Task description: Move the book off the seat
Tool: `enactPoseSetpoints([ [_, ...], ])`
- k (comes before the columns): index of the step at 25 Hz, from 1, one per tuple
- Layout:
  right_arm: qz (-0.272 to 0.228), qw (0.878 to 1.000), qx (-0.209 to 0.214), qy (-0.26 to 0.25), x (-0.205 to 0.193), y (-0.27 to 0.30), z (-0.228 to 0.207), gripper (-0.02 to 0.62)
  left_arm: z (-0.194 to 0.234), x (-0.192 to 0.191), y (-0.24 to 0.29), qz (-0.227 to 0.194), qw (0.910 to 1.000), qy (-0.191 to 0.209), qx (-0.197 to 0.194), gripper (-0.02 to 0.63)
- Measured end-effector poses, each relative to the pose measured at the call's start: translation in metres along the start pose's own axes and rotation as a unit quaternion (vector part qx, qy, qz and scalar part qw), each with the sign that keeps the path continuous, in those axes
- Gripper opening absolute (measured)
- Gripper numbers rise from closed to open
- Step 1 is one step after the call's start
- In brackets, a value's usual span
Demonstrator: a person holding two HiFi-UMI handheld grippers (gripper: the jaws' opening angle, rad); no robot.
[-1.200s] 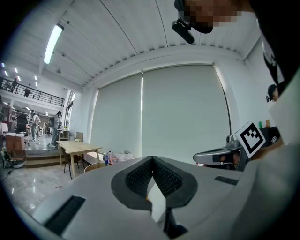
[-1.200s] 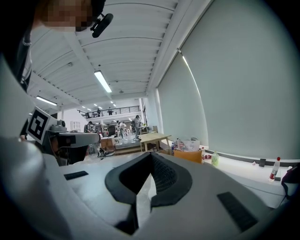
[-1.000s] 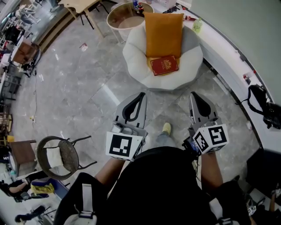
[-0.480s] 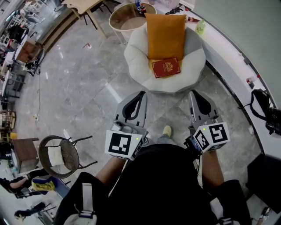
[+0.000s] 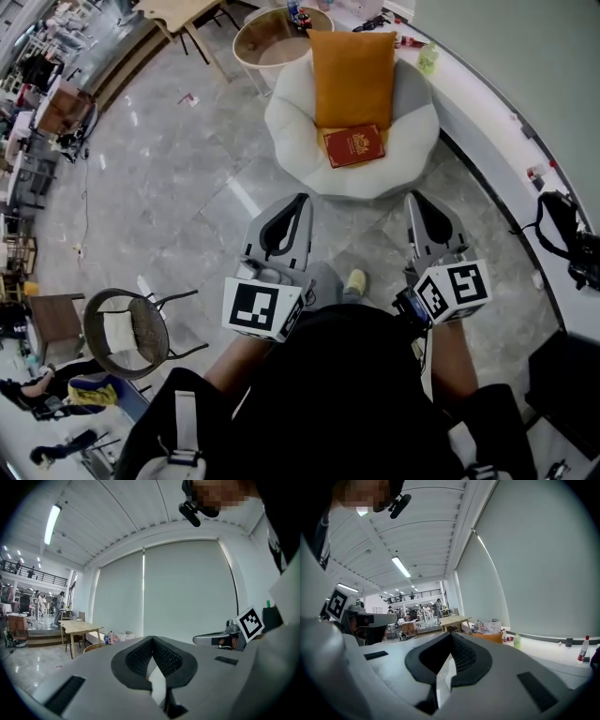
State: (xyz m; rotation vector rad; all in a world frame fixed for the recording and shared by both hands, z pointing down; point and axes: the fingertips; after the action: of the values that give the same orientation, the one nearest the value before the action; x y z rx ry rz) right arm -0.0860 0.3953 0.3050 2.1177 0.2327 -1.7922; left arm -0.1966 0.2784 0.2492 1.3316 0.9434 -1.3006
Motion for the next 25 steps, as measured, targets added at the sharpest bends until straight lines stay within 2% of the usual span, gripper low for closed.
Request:
enactPoseSetpoints([
  [4,-0.002,1.000,0.003,-0.001,0.002,0.002,0.001,0.009,0.002,0.001,-0.001,0.005,0.9999,0.011,0.002,0.011],
  [14,-0.011,1.000,0.001,-0.006,0.010,0.000,0.000,0.009,0.000,0.014,0.000,-0.012,0.9997,0.021,-0.004,0.011],
  [25,-0.007,1.000,0.006,-0.019,0.015,0.005,-0.001,0.011,0.003,0.016,0.005,-0.020,0.9997,0.015,-0.003,0.011],
])
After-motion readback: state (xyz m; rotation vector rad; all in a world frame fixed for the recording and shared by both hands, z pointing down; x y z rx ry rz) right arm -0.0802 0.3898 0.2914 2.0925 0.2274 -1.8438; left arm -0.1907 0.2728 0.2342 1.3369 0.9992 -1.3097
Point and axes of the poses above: the fingertips, and each gripper's own axes: y forward along the fingers, z to its left, x out of its top, and after that the axes turned 5 degrees about -y, right-handed
